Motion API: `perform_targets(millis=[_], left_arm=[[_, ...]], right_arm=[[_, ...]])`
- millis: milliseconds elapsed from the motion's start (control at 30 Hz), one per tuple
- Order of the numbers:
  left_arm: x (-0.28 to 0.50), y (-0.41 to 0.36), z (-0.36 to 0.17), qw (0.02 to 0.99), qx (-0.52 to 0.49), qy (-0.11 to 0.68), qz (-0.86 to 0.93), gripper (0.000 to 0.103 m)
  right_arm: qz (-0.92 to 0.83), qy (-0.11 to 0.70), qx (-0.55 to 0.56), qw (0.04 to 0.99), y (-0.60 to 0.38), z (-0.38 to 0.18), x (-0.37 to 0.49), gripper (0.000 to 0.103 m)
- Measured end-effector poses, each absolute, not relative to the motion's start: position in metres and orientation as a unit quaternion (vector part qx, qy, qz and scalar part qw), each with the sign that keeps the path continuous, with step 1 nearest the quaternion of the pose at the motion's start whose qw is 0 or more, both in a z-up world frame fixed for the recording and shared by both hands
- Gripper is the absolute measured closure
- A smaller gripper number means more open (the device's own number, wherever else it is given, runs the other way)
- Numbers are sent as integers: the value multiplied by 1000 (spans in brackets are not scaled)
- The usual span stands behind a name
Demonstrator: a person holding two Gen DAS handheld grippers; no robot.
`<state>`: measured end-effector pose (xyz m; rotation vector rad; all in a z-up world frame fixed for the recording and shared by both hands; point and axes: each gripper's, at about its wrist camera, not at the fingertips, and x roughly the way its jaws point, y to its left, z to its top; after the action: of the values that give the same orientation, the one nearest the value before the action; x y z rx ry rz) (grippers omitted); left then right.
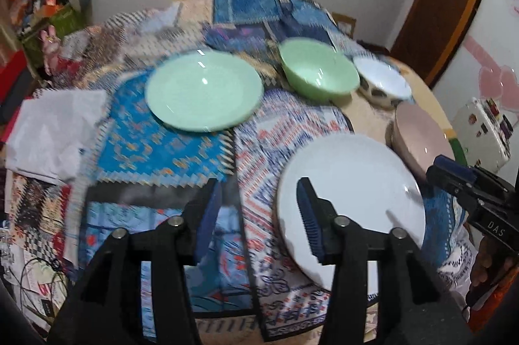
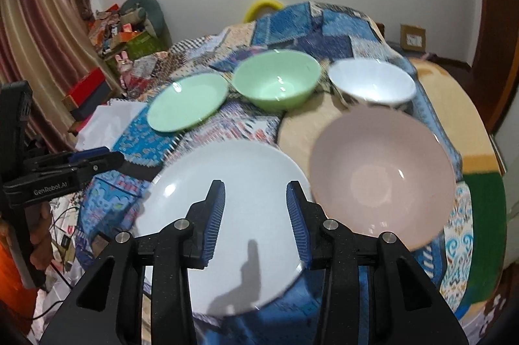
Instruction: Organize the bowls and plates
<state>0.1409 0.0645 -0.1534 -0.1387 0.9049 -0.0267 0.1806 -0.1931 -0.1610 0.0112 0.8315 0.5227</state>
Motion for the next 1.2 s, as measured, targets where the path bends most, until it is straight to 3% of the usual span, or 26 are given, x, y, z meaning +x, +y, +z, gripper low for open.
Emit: perform_targets(millis=[100, 167, 233, 500, 933, 1200], left_arm=[[141, 77, -138, 905, -61, 420, 4, 52], [143, 88, -129, 910, -58, 410, 16, 32], [146, 96, -123, 915, -60, 397, 29, 26], [181, 135, -135, 905, -58, 416, 66, 26], [257, 188, -203, 876, -84, 470, 65, 26], [283, 205, -231, 868, -93, 486, 43, 49]], right_arm=[[262, 388, 0, 883, -181, -153, 187, 63], [268, 382, -1, 885, -171, -149, 194, 56], [275, 376, 0, 885, -162, -147, 199, 53], [299, 381, -13, 874, -124, -151, 228, 49], [310, 449, -56, 836, -63, -190, 289, 49], [305, 494, -66, 811, -38, -218, 318, 50]])
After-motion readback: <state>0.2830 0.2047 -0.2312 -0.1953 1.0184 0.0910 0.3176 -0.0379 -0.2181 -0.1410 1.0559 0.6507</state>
